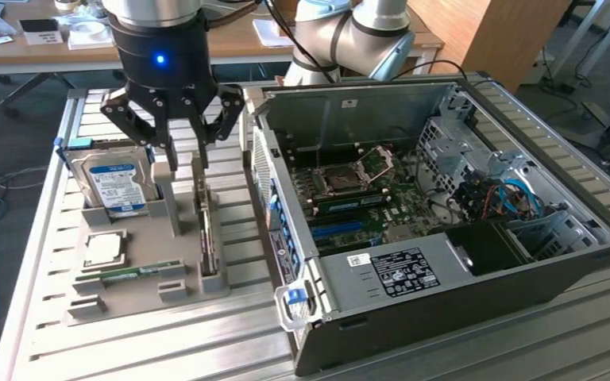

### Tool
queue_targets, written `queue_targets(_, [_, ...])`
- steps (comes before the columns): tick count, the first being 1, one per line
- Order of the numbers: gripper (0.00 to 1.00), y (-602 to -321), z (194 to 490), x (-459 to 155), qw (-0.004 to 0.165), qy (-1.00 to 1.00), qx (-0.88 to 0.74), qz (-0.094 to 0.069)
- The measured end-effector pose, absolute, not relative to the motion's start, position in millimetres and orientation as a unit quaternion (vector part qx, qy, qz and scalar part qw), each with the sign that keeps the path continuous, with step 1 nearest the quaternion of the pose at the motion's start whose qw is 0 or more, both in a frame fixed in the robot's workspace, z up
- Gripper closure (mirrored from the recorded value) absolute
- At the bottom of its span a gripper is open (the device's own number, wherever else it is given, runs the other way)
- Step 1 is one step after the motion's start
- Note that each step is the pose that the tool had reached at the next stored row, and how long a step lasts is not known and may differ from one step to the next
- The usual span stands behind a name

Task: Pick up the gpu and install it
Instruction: 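Pick up the gpu and move the gpu toward the slot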

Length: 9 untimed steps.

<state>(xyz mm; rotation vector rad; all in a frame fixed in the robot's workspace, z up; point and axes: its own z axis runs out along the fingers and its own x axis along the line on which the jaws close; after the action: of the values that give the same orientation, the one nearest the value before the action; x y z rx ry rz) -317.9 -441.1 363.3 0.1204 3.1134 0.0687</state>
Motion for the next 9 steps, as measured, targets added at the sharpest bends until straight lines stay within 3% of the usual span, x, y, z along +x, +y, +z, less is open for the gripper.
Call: queue_targets(9, [0.58, -441.0, 363.1, -317.9, 0.013, 0.999, 0.039, 0.022])
